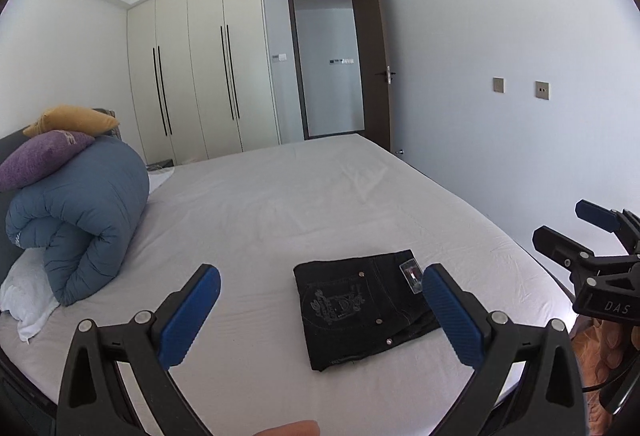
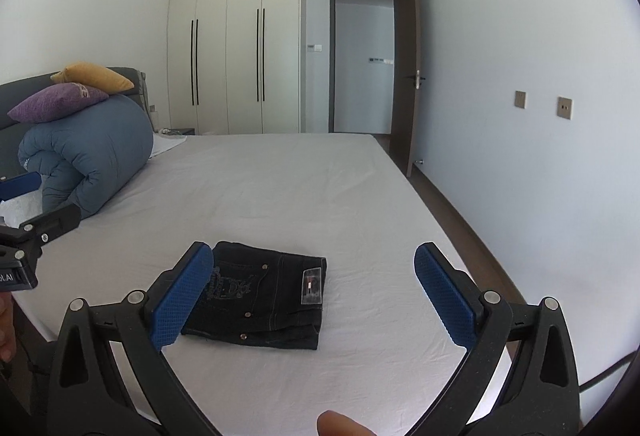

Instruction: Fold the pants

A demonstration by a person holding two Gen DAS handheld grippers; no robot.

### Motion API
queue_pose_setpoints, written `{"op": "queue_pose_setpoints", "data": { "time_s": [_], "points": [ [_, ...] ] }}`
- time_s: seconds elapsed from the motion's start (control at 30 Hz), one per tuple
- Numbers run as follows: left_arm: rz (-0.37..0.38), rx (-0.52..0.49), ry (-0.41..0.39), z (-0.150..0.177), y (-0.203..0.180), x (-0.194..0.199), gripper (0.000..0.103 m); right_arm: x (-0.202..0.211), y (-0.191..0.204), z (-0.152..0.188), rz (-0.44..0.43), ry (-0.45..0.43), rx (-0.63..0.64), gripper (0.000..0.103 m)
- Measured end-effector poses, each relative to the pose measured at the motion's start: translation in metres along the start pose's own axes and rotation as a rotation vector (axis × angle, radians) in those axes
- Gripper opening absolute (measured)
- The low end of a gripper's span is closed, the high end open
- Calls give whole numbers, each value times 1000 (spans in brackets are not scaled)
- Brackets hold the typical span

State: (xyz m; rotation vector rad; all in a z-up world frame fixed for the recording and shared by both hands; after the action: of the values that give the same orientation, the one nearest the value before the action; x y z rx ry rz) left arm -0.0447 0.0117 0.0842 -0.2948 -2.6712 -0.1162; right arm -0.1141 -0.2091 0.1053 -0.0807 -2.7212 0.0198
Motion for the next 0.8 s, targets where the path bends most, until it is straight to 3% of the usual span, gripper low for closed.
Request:
{"op": "queue_pose_setpoints", "data": {
  "time_s": [0.07,0.33,0.53,0.8],
  "points": [
    [-18,30,58,9,-2,-8,103,1,1,0,-35,29,-25,103],
    [-27,101,288,56,-10,-44,103,-7,10,10,-6,119,-63,103],
    [-45,142,361,70,-5,-56,103,-42,7,32,-13,228,-108,103],
    [-56,170,391,76,4,-65,103,-70,10,46,-19,305,-134,103]
  ]
}}
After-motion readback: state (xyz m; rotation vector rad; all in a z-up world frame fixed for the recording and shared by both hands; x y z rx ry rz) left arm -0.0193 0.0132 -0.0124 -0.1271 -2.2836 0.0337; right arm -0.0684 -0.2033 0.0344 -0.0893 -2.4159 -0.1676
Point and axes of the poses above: each gripper's, at about its wrist camera, not at the fingertips, and x roughly against the way its jaws point, y to its left, z to its underside, the point moved 1 cm from there along -x, roughly the way its jaws point, and after that the axes turned 4 degrees about x, right-handed, at the moved point
